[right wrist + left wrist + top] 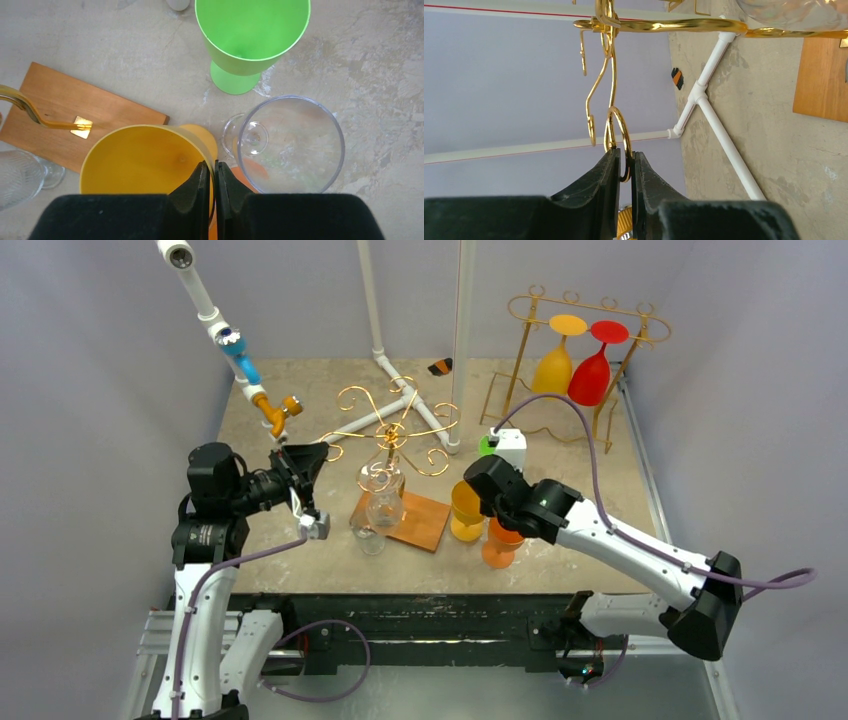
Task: Place the wine glass upside down on the wine glass rack
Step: Pick up the wine glass at the center of the board.
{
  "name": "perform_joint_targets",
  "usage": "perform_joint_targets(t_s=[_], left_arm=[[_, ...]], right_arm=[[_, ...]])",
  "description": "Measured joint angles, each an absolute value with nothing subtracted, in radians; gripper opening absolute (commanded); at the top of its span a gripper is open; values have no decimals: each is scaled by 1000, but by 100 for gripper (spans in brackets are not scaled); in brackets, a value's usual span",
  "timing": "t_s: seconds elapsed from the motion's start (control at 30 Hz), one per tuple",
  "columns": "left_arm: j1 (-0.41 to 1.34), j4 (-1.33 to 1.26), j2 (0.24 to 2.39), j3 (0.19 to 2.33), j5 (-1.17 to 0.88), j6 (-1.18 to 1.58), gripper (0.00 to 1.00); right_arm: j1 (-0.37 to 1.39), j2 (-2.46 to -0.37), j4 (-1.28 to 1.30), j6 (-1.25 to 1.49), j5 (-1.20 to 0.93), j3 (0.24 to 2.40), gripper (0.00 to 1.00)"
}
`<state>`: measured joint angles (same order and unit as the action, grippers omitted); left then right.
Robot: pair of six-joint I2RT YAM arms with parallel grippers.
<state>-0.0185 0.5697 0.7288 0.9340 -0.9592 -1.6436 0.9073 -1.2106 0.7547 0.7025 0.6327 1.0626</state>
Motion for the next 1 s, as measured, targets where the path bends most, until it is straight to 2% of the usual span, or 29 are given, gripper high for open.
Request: perform_joint_targets(t_s=[0.17, 0.27, 0.37, 0.53, 0.77, 1.0], left_arm=[[-18, 579, 718, 934, -965, -1634, 38], [-18, 597, 706, 934, -965, -1630, 57], [-18, 610, 696, 934, -965, -1621, 72], [-18, 631, 688, 934, -959, -1616, 86], [-18, 682, 678, 978, -923, -1578, 99], [-18, 752, 593, 1038, -850, -1449, 100]], right_arm=[[905, -1150, 725, 694, 602, 1063, 1], [903, -1134, 708, 694, 581, 1063, 1], [903, -1135, 701, 694, 565, 1063, 0], [903, -1138, 687, 696, 544, 1063, 0], [903, -1101, 707, 693, 527, 1065, 0], [903, -952, 818, 662, 469, 1163, 0]])
